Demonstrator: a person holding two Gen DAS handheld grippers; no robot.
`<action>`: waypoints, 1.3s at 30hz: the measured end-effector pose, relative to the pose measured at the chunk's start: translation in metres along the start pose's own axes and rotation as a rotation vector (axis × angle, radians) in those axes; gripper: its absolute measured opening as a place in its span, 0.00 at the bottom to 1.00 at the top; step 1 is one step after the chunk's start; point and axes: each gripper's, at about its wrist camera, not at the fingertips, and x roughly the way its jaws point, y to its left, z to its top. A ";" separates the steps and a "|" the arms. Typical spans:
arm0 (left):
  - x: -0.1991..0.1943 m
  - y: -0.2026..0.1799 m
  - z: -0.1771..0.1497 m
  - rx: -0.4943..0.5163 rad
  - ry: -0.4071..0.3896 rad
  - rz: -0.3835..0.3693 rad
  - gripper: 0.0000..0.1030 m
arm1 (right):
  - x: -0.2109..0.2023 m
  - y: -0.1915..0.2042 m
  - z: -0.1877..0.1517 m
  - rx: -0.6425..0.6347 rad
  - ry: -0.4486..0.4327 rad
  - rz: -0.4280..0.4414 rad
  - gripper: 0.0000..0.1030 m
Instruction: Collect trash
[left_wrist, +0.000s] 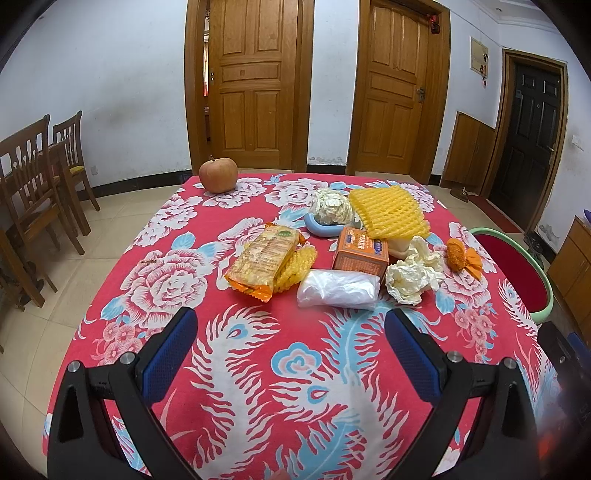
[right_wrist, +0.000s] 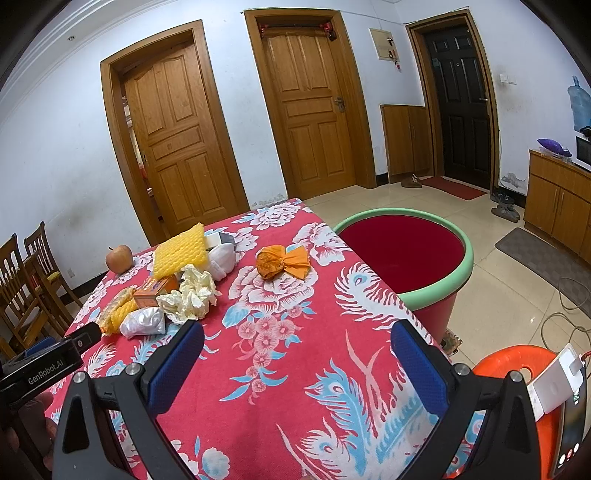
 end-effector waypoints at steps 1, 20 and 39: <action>0.000 0.000 0.000 0.002 0.001 -0.001 0.97 | 0.000 0.000 0.000 0.000 0.000 0.000 1.00; 0.000 0.000 0.000 0.002 0.000 -0.002 0.97 | 0.001 0.000 -0.002 -0.003 0.008 -0.001 1.00; 0.017 0.010 0.021 -0.005 0.043 0.035 0.97 | 0.017 -0.004 0.016 0.002 0.060 0.003 1.00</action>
